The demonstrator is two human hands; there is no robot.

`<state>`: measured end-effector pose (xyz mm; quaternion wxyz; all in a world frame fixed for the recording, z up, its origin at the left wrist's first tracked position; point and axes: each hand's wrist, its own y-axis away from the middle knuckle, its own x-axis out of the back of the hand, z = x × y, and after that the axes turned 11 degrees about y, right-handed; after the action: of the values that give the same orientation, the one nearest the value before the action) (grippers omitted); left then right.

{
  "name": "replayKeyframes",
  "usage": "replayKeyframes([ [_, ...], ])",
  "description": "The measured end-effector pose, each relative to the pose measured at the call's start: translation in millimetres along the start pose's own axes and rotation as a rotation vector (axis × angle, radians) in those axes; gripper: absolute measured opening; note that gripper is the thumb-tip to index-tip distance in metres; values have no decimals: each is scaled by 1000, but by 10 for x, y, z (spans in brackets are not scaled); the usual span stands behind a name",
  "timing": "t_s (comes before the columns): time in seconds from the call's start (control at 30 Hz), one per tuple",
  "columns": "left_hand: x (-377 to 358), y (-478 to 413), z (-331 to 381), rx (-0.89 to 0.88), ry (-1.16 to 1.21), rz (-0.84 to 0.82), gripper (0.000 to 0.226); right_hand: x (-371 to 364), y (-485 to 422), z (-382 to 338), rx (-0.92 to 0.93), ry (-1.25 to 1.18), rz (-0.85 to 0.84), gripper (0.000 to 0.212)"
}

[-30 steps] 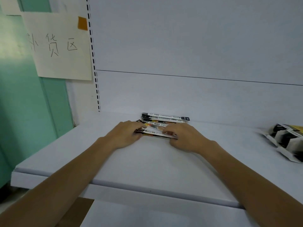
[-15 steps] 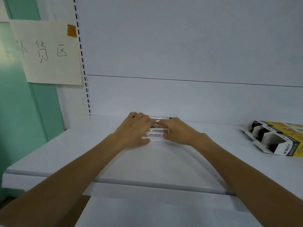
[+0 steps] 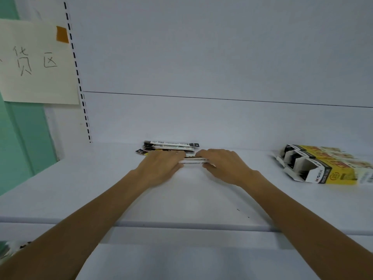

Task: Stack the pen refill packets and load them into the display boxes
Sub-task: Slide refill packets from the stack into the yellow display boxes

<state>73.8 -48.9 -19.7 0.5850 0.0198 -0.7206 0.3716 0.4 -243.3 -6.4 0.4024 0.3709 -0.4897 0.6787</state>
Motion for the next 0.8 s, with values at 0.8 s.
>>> replayKeyframes([
  [0.8, -422, -999, 1855, -55, 67, 197, 14, 208, 1924, 2713, -419, -181, 170, 40],
])
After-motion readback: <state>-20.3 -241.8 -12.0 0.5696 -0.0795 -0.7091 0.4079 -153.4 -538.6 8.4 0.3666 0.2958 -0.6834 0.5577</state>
